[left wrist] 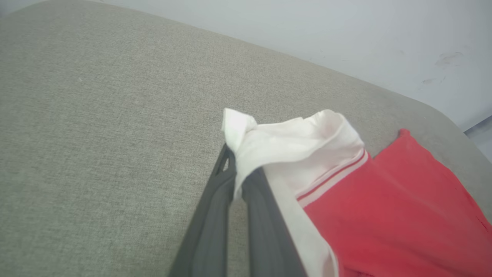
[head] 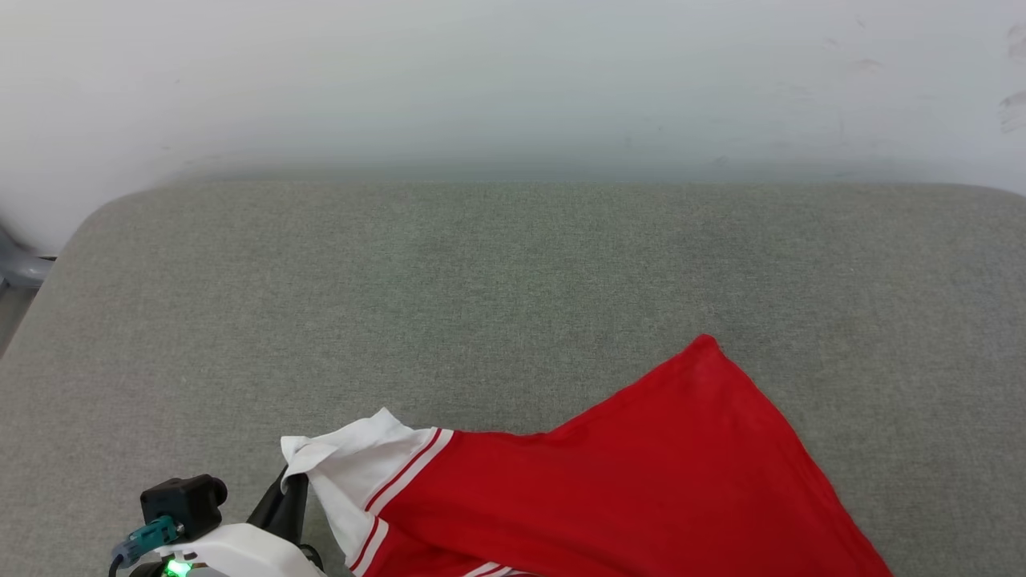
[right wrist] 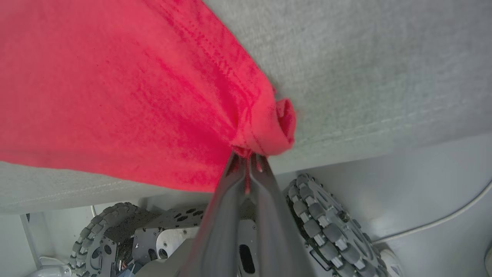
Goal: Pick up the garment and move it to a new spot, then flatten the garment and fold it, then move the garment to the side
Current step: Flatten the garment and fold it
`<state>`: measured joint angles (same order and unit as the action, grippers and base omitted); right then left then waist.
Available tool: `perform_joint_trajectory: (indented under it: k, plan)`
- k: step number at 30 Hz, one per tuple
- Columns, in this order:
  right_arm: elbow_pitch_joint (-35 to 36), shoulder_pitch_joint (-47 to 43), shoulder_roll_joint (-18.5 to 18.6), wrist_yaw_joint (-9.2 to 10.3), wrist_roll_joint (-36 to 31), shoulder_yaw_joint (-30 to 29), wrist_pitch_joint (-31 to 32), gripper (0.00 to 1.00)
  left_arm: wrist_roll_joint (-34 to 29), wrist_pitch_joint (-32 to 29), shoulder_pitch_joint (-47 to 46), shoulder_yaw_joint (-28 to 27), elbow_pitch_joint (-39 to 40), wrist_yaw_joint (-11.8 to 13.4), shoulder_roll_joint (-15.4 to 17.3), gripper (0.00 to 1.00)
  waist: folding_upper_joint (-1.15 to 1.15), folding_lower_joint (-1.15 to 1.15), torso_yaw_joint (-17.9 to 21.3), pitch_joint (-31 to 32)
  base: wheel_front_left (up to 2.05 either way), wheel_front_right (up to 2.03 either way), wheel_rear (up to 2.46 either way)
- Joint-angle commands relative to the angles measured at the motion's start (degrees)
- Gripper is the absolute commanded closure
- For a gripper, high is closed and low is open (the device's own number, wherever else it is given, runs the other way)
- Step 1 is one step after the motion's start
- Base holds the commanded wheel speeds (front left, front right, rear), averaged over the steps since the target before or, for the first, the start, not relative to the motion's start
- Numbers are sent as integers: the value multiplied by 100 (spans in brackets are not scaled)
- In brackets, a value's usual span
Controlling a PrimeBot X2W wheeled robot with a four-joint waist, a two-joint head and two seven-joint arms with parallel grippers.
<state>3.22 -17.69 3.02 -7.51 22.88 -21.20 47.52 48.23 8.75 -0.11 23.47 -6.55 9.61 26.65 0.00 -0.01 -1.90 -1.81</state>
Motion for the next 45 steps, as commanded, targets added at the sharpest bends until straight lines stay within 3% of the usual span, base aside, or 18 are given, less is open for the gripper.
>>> perform_joint_trajectory:
  k: [1, 2, 3, 12, 15, 18, 23, 29, 33, 37, 45]
  plan:
    - [-112, -109, -16, 4, 122, 59, -164, 90, -9, -7, 35, -10, 22, 30, 33, 100, 0, 1, 8, 2, 0, 0, 0]
    - [-194, -127, -10, 4, 206, 84, -374, 64, -12, -11, 33, -9, 32, 41, 35, 100, 0, 1, 13, 5, 0, 0, 0]
    - [-270, -136, -6, 4, 298, 129, -600, 0, -14, -15, 35, -5, 41, 49, 40, 100, 0, 1, 18, 9, 0, 0, 0]
    - [-289, 487, -11, 4, 179, 387, -3184, 0, -76, -65, -126, 65, 131, 32, 66, 100, 0, 1, -51, -91, 0, 0, 0]
    - [-299, 921, -10, 4, -65, 490, -3794, 0, -77, -63, -222, 78, 180, -6, 52, 100, 0, 1, -105, -224, 0, 0, 0]
    - [-508, 1399, 7, 4, -334, 639, -3945, 0, -107, -17, -347, 82, 225, -47, 35, 100, 0, 1, -171, -375, 0, 0, 0]
    - [-910, 2347, 262, 4, -431, 892, -3200, 0, -154, 32, -614, 113, 273, -144, -25, 100, 0, 1, -337, -688, 0, 0, 0]
    - [-1160, 3426, 678, 4, -490, 1210, -1144, 0, -167, 142, -905, 108, 251, -259, -117, 100, 0, 1, -537, -1038, 0, 0, 0]
    - [-1189, 3983, 924, 4, -581, 1542, -113, 0, -169, 187, -1087, 142, 241, -347, -177, 100, 0, 1, -677, -1277, 0, 0, 0]
    - [-1343, 4368, 1104, 4, -637, 1926, 411, 0, -171, 226, -1264, 158, 210, -429, -244, 100, 0, 1, -785, -1537, 0, 0, 0]
    - [-2167, 4437, 1248, 3, -424, 2562, 841, 0, -123, 319, -1449, 195, -2, -574, -359, 100, 0, 1, -893, -1790, 0, 0, 0]
